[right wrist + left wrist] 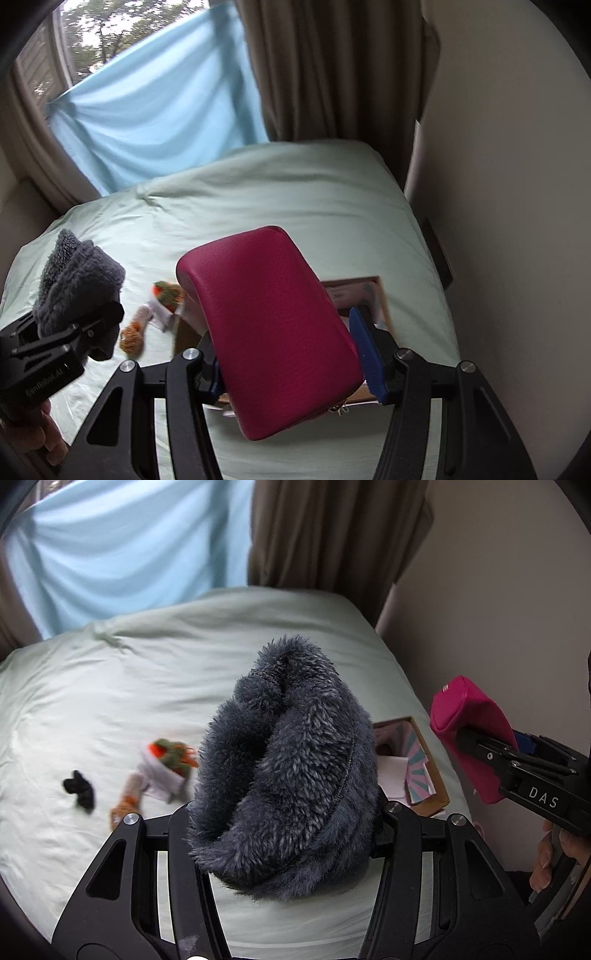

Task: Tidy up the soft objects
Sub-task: 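Lift the grey sock and pink pouch and carry them toward the box, then open the left tool releasing the sock in the box while the right tool releases the pouch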

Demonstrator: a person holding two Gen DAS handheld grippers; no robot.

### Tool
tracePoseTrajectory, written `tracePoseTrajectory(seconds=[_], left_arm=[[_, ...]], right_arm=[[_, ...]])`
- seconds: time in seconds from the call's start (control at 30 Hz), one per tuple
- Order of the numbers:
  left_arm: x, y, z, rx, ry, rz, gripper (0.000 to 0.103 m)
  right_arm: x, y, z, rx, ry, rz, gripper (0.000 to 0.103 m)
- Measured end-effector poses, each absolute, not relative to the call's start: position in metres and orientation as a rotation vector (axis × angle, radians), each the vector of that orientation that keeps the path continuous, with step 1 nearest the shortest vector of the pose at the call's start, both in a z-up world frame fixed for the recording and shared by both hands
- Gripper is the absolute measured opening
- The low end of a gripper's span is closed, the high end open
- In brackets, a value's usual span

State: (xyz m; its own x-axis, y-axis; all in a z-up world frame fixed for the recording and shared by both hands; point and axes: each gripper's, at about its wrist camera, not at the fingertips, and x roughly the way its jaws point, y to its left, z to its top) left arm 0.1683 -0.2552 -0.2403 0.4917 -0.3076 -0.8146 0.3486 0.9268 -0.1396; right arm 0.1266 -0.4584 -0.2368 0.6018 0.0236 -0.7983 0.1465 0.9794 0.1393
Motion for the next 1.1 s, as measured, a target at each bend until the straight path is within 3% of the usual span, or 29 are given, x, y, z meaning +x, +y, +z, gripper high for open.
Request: tracePoseTrajectory(seconds=[0.47,0.73,0.77,0.83,0.87,0.9,0.97,1.1], left_arm=[[0.211,-0.335,-0.358,0.155,1.192,-0.451,0.048],[0.223,-0.344,-0.391,0.202,1.274,-0.443,0.049],[0.224,-0.344,-0.392,0.206,1.274,-0.443,0.051],[0.229,-0.348,-0.389,0.21,1.268,-0.45,0.083],[0.23,-0.351,-0.388,0.22,1.258,-0.445,0.093],[0.23,-0.35,-0.385,0.233,1.244,-0.441,0.103],[0.228,-0.345,-0.383,0.256,1.233,-0.436,0.103],[0.227,-0.337,-0.386,0.24,1.257,-0.427,0.103]], right_arm=[[0.182,-0.504,-0.339,0.295,1.121,-0.092,0.054],[0.193,-0.513,-0.372,0.356,1.189,-0.085,0.055],[0.194,-0.514,-0.375,0.367,1.198,-0.087,0.056],[0.196,-0.517,-0.381,0.406,1.217,-0.084,0.058],[0.198,-0.518,-0.382,0.424,1.211,-0.079,0.068],[0.199,-0.519,-0.381,0.443,1.2,-0.075,0.09],[0.198,-0.52,-0.38,0.467,1.183,-0.069,0.103],[0.194,-0.518,-0.376,0.469,1.184,-0.071,0.103]])
